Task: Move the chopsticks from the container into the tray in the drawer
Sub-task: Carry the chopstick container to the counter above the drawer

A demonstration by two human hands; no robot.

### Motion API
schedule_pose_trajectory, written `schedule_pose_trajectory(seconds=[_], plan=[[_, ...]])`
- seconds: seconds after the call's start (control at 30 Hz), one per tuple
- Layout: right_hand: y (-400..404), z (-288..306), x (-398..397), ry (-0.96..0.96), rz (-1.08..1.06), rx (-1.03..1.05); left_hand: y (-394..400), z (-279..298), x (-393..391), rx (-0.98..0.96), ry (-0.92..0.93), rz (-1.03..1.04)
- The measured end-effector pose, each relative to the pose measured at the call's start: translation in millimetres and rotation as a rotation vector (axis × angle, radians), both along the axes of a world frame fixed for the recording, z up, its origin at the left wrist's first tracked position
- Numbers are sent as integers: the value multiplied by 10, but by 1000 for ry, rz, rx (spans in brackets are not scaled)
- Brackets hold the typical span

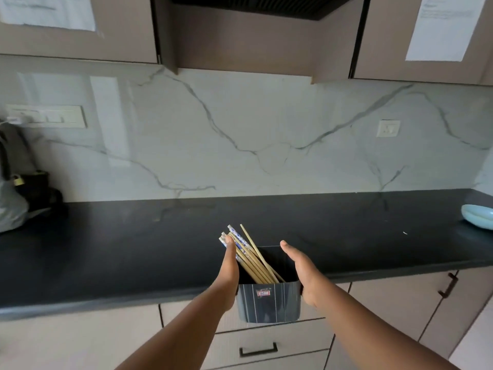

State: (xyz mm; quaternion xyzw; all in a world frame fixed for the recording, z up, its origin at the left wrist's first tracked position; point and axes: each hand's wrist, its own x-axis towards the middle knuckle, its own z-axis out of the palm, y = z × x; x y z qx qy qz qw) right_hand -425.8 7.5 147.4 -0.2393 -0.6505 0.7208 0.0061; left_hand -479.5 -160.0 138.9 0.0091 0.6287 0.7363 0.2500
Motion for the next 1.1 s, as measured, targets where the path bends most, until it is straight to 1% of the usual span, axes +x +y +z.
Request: schedule_pose_trajectory(seconds=[0.13,0.23,0.43,0.6,0.7,0.77,0.9,1.0,1.1], plan=[[98,26,-400,-15,-44,-31,129,46,-484,-2,-3,-28],[139,1,-627,-22,-38,-48,196,-4,-756,0,3,-27],[294,-60,-1138,-35,-29,-73,368,-114,-1152,-2,51,25],[451,-209,-1636,-29,32,-93,500,-170,-1483,-87,158,103],[563,-255,-1980,-34,65,-106,605,-155,-1702,-136,162,157],[638,-283,-2207,-34,102,-78,666,-174,-1847,-181,182,212],[773,-355,-2576,-72,81,0,753,-206,-2123,-283,247,296],[792,-368,-2753,-80,80,67,777,-247,-2287,-351,264,321],[793,-364,-2861,-70,78,64,788,-264,-2372,-401,284,339]])
